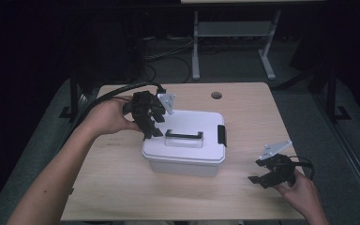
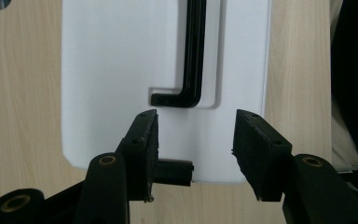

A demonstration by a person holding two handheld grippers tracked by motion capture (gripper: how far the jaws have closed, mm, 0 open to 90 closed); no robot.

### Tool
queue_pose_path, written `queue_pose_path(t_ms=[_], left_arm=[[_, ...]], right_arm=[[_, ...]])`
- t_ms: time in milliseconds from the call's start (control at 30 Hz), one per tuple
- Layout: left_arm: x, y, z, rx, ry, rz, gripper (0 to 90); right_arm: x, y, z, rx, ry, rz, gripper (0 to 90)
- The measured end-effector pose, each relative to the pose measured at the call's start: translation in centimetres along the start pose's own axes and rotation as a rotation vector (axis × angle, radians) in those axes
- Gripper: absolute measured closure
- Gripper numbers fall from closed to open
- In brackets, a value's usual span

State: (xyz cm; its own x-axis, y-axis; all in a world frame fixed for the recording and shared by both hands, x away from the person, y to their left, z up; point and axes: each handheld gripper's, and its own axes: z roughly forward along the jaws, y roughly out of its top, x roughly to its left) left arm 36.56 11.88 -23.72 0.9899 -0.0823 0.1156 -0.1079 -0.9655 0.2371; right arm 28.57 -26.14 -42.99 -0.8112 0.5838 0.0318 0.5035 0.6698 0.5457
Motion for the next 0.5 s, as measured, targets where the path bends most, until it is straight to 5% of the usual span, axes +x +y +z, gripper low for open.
queue_pose_path(t_ms=[500], left_arm=[[-0.4, -2.0, -0.4, -0.007, 0.008, -0.026, 49.0]], right_arm=[[-0.1, 0.2, 0.2, 0.001, 0.002, -0.003, 28.8]])
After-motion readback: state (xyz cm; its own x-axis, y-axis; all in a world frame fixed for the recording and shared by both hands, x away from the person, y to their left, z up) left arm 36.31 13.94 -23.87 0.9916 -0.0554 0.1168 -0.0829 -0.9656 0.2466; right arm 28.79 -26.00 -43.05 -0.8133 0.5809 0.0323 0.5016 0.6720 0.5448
